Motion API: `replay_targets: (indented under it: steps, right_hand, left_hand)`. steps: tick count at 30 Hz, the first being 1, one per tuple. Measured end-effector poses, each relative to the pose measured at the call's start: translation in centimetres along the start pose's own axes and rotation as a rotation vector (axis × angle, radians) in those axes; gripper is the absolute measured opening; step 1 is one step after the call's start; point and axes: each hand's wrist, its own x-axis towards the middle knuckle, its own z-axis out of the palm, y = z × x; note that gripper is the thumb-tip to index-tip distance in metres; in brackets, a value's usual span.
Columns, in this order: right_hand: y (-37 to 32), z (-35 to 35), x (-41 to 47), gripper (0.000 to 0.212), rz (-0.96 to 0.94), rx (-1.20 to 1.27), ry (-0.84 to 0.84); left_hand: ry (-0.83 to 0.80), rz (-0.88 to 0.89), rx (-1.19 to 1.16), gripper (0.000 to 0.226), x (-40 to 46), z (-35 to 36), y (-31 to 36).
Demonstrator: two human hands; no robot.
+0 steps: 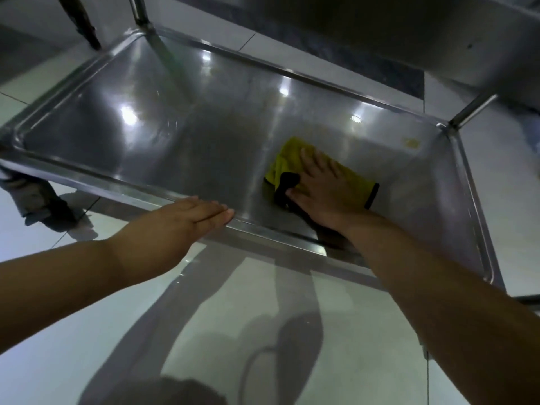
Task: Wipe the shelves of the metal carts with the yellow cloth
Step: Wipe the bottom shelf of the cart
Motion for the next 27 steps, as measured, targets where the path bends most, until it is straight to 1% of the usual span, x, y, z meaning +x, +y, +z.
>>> replay_targets:
  steps: [3,4,6,8,10,11,13,16,18,19,20,21,22,23,24,25,27]
  right_hand:
    - [-2.8,0.5,-3.8,0.070,-0.083,0.031,-0.069]
    - [-3.5,0.5,-4.7,0.071,-0.100,0.056,-0.097]
    - [-4.5,0.4,-5.9,0.066,-0.136,0.103,-0.126]
    - [-4.7,0.4,-6.3,0.057,-0.162,0.112,-0.130]
    - [-4.5,0.5,-5.9,0.058,-0.180,0.101,-0.113]
    - [-4.3,0.5,-5.3,0.062,-0.182,0.093,-0.102]
    - [-3.9,0.4,-3.8,0.065,-0.174,0.069,-0.088]
    - [-3.0,0.1,-0.1,0.078,-0.155,0.025,-0.016]
    - [-2.2,-0.5,2.7,0.085,-0.118,0.014,0.006]
    - [-1.8,-0.7,4.1,0.085,-0.090,0.008,0.006]
    - [-1.5,-1.0,5.4,0.084,-0.060,0.001,0.006]
    - [-1.1,-1.2,6.8,0.084,-0.024,-0.005,0.008]
    - [-0.7,-1.4,8.3,0.083,0.003,-0.005,0.011]
    - [-0.3,-1.6,9.8,0.081,0.029,-0.006,0.005]
    - [0.1,-1.6,11.2,0.081,0.046,-0.017,0.003]
    - [0.5,-1.5,12.6,0.086,0.065,-0.033,0.001]
    - [0.7,-1.6,14.2,0.096,0.093,-0.056,-0.005]
  left_hand:
    - [-0.033,0.013,0.006,0.100,-0.3,0.1,-0.5]
    - [-0.039,0.028,-0.017,0.099,-0.4,0.0,-0.8]
    - [-0.055,0.059,-0.060,0.094,-0.5,-0.6,-1.4]
    - [-0.002,0.048,-0.088,0.077,-0.7,-1.8,-2.6]
    - [0.061,-0.023,-0.075,0.058,-1.3,-2.7,-4.3]
    - [0.081,-0.063,-0.063,0.053,-1.8,-2.7,-5.1]
    - [0.097,-0.128,-0.055,0.054,-3.0,-1.9,-6.3]
    - [0.108,-0.174,-0.078,0.057,-3.6,-1.3,-6.4]
    - [0.130,-0.200,-0.104,0.053,-3.2,-1.4,-6.6]
    - [0.148,-0.199,-0.118,0.048,-3.0,-1.3,-6.7]
    - [0.180,-0.193,-0.118,0.038,-3.0,-1.1,-6.9]
    - [0.214,-0.176,-0.116,0.024,-3.1,-0.9,-7.1]
    - [0.239,-0.179,-0.119,0.026,-3.1,-0.8,-7.3]
    - [0.241,-0.174,-0.129,0.045,-3.1,-0.7,-7.4]
    - [0.241,-0.173,-0.133,0.055,-3.0,-0.6,-7.4]
    - [0.246,-0.182,-0.132,0.053,-3.0,-0.5,-7.5]
    - [0.248,-0.173,-0.112,0.041,-2.9,-0.5,-7.7]
